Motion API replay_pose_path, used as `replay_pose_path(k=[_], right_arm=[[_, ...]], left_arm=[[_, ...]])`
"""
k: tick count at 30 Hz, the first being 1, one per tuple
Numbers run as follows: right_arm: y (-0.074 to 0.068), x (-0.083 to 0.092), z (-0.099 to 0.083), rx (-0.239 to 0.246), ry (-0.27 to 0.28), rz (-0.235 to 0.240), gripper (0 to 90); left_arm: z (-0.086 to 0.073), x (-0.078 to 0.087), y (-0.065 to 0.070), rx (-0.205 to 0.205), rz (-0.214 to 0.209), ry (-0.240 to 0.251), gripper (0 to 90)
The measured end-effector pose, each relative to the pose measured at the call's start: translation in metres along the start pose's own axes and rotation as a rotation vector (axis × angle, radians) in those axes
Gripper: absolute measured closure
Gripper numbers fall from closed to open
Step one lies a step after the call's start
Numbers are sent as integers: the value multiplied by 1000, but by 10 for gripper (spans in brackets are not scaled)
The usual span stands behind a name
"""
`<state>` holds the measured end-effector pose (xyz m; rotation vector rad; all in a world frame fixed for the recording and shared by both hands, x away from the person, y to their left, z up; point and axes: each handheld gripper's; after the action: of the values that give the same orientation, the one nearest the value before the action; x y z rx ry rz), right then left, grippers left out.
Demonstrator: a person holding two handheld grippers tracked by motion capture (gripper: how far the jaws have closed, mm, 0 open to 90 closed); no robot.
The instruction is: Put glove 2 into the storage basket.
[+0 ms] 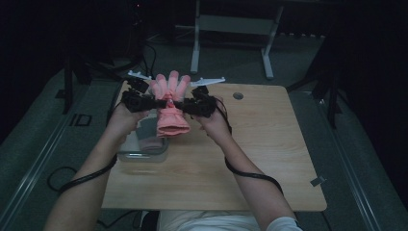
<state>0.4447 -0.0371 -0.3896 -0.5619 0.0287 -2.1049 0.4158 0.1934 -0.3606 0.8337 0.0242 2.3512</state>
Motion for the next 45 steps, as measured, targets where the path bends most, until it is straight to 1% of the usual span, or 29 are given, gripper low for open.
replay_pose_path(k=[3, 7, 8, 9, 10, 11, 13, 14, 15, 16, 19, 22, 26, 27, 28, 29, 32, 34, 37, 39, 40, 41, 44, 45], right_arm=[[-8, -17, 4, 1, -9, 22, 660], [-17, -41, 5, -1, -17, 46, 660], [-18, -46, 5, -3, -20, 52, 660], [-18, -46, 5, -3, -20, 52, 660], [-20, -52, 4, -2, -25, 55, 660], [-22, -63, 2, -3, -37, 59, 660], [-22, -71, -1, -4, -49, 63, 659], [-21, -76, -3, -9, -55, 64, 659], [-21, -80, -4, -11, -60, 63, 660], [-21, -85, -8, -13, -68, 59, 659], [-18, -96, -17, -27, -91, 58, 659], [-16, -105, -27, -36, -118, 50, 659], [-12, -114, -38, -52, -156, 45, 659], [-12, -114, -38, -52, -156, 45, 659], [-11, -116, -41, -52, -166, 43, 659], [-9, -120, -47, -58, -189, 41, 658], [-7, -125, -55, -67, -209, 40, 656], [-6, -127, -57, -73, -217, 38, 652], [-4, -131, -58, -88, -228, 29, 633], [-3, -132, -59, -97, -229, 23, 624], [-2, -132, -60, -107, -230, 17, 610], [0, -131, -61, -108, -225, -1, 580], [1, -126, -59, -77, -211, -34, 544], [1, -126, -59, -77, -211, -34, 544]], left_arm=[[-5, 12, -14, 17, 27, -4, 769], [-14, 20, -30, 44, 58, -5, 769], [-17, 21, -35, 51, 60, -6, 769], [-17, 21, -35, 51, 60, -6, 769], [-23, 22, -44, 74, 66, -10, 769], [-25, 21, -47, 80, 68, -12, 769], [-31, 19, -55, 107, 69, -13, 768], [-34, 18, -57, 113, 72, -17, 768], [-38, 15, -61, 124, 74, -21, 768], [-41, 13, -64, 127, 77, -26, 768], [-51, 4, -74, 153, 70, -43, 768], [-61, -4, -80, 175, 69, -59, 767], [-72, -15, -86, 203, 59, -89, 767], [-72, -15, -86, 203, 59, -89, 767], [-78, -20, -88, 215, 60, -110, 767], [-80, -23, -89, 220, 60, -119, 767], [-86, -28, -92, 237, 59, -128, 765], [-88, -30, -94, 244, 63, -131, 763], [-91, -35, -99, 269, 67, -138, 745], [-92, -36, -100, 273, 67, -138, 731], [-93, -39, -102, 292, 69, -142, 731], [-93, -40, -103, 294, 67, -142, 718], [-92, -43, -103, 298, 70, -148, 709], [-92, -43, -103, 298, 70, -148, 707]])
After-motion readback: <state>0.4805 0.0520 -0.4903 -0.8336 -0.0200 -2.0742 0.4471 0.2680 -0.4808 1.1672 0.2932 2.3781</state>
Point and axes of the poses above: each handheld gripper's, and its own axes: x roughly backward along the jaws, z roughly out of its top, y roughly to its right, and after that the axes turned 7 degrees about y, right-handed
